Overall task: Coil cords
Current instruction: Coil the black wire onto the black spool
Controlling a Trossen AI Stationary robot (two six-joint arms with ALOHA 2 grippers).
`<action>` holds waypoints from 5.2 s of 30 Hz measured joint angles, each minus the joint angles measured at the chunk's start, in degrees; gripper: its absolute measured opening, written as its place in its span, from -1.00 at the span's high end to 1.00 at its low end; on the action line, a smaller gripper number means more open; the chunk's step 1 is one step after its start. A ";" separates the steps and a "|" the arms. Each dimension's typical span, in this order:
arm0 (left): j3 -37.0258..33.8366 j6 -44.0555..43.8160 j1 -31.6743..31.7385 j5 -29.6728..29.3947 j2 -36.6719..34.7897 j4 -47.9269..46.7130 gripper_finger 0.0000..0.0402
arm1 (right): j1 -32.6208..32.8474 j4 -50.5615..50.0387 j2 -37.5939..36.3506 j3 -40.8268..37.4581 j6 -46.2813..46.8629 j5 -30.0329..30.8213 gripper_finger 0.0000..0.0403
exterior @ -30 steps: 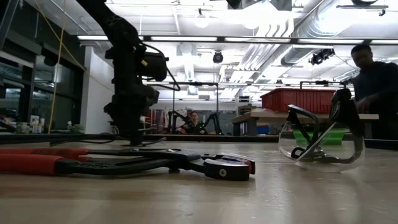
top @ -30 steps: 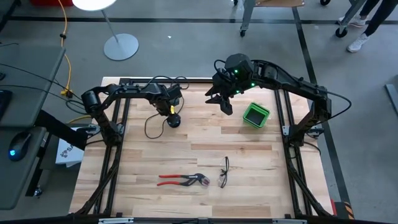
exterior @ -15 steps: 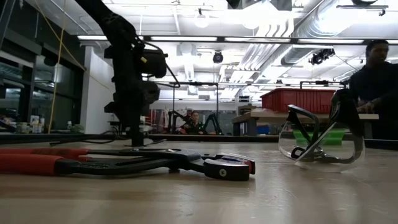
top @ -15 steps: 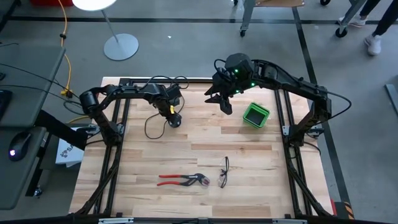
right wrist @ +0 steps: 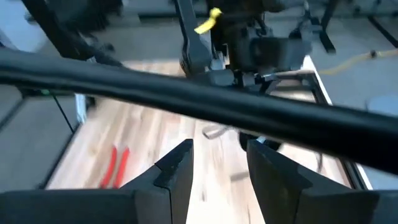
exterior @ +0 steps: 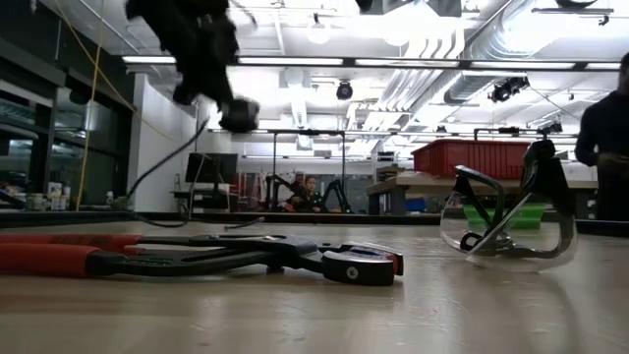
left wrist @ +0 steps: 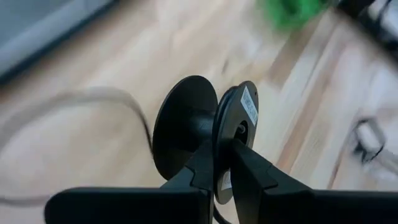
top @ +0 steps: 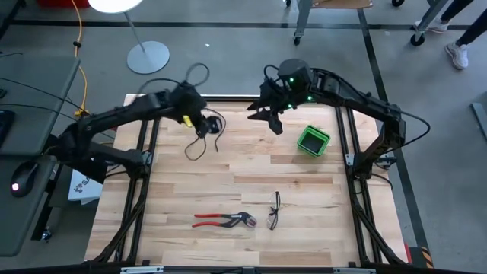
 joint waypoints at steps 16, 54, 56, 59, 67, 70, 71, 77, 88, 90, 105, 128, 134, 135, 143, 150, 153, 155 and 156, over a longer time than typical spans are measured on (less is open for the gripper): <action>17.32 18.67 -13.33 -23.37 -6.71 5.82 0.88 | -1.56 21.54 5.98 0.00 6.96 -1.33 0.29; 19.63 13.39 -18.11 -25.83 -3.09 12.16 0.47 | 1.53 21.80 4.00 -0.04 4.79 13.55 1.00; 19.62 11.31 -18.10 -23.94 -3.78 9.79 0.38 | 1.02 20.49 3.13 -0.04 4.51 14.24 1.00; 19.60 9.55 -18.14 -22.72 -4.93 6.81 0.26 | -0.18 17.50 1.94 -0.04 3.75 13.68 1.00; 19.64 2.13 -15.56 -13.17 -6.66 11.94 0.15 | -1.75 15.95 1.02 -0.04 3.27 -4.83 1.00; 19.65 -0.37 -14.42 -6.07 -6.39 16.58 0.16 | -1.16 17.45 0.99 -0.04 4.66 -7.49 1.00; 19.63 -0.78 -14.24 -4.35 -6.39 18.28 0.17 | -0.96 17.80 0.87 -0.04 4.89 -7.56 1.00; 19.69 -0.69 -14.95 -0.75 -6.48 22.74 0.21 | -0.62 20.57 0.50 -0.02 6.38 -6.97 1.00; 19.69 5.76 -18.72 -8.49 -4.21 21.02 0.30 | -0.62 22.04 0.56 -0.02 7.24 -6.23 1.00; 19.69 5.86 -18.72 -10.02 -3.88 21.41 0.30 | -0.63 22.05 0.56 -0.02 7.24 -6.21 1.00; 19.65 4.81 -18.66 -13.93 -6.33 19.75 0.30 | -0.60 22.85 0.58 -0.02 6.77 -6.63 1.00; 19.65 4.24 -18.55 -12.82 -2.07 24.64 0.57 | -0.60 25.10 0.61 -0.02 6.76 -6.63 1.00; 19.63 4.28 -18.55 -12.78 -1.44 28.85 0.84 | -0.60 25.73 0.58 0.11 7.20 -6.65 1.00; 19.62 4.27 -18.55 -12.76 -1.59 28.92 0.86 | -0.60 25.74 0.56 0.11 7.19 -6.63 1.00; 19.60 2.98 -18.59 -13.51 -1.88 28.70 0.86 | -0.61 25.28 0.58 0.11 7.20 -6.45 1.00; 19.58 -2.99 -17.56 -13.57 -2.50 27.48 0.96 | -0.60 24.07 0.63 0.09 7.35 -4.97 1.00; 19.50 -5.40 -16.66 -13.52 -3.38 27.04 0.96 | -0.49 21.50 0.63 0.09 6.59 -1.44 0.93; 19.65 -7.67 -15.92 -14.26 -4.66 28.36 0.96 | -0.64 16.94 0.50 -0.09 4.88 0.63 0.81; 19.86 -8.66 -15.50 -14.42 -5.45 28.77 0.97 | -0.68 16.59 0.66 -0.09 3.90 1.75 0.73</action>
